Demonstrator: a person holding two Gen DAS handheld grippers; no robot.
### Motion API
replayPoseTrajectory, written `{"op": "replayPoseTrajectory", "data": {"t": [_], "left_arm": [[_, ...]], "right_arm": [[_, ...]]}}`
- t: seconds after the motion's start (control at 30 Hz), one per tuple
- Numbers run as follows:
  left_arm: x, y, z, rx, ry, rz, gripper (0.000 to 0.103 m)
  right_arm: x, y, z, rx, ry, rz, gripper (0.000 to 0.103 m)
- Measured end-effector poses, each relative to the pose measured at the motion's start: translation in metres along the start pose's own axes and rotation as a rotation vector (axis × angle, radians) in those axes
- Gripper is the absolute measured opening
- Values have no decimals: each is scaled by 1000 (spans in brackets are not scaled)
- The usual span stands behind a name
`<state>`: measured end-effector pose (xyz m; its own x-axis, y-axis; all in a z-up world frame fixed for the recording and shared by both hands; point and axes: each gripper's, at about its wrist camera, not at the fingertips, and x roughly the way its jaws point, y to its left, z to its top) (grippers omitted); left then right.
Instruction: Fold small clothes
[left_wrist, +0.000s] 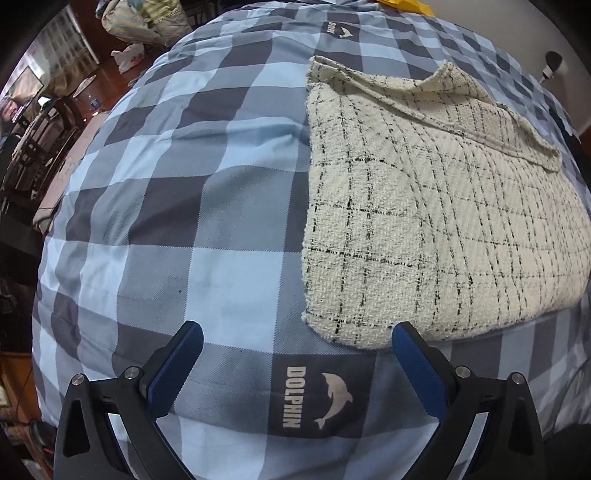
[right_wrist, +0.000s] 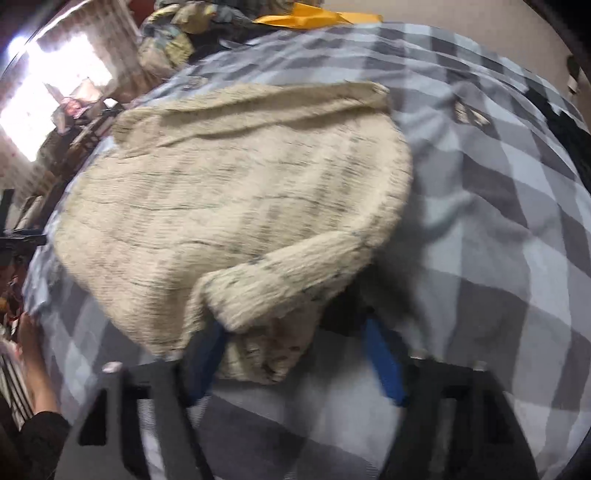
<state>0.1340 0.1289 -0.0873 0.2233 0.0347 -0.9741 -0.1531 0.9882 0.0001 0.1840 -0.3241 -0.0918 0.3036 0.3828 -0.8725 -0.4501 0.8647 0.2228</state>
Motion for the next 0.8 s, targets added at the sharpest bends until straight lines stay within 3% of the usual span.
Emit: {"op": "replayPoseTrajectory", "data": {"t": [0.03,0.13,0.17,0.27,0.43,0.67,0.8], "left_arm": [[1,0,0,0,4,0,103],[3,-1,0,-6,16,-1,103],[4,0,1,-7,17,-1,103],[4,1,0,-6,15,1,103],[2,6,-2,-10,18,2,103],[-1,5,-2,14,6,13,103],[-3,4,-4,41,-18,-35,103]], "right_arm": [[-1,6,0,-15,4,19,27],[-4,20,0,-60,-4,3,19],[-5,22,0,-65,-4,18,11],[-9,22,-5,-57,-11,24,5],[-36,-14,-36,30,-47,72,3],[-65,-45,-73,277,-143,213,0],[-69,-49,-78,314,-129,101,0]]}}
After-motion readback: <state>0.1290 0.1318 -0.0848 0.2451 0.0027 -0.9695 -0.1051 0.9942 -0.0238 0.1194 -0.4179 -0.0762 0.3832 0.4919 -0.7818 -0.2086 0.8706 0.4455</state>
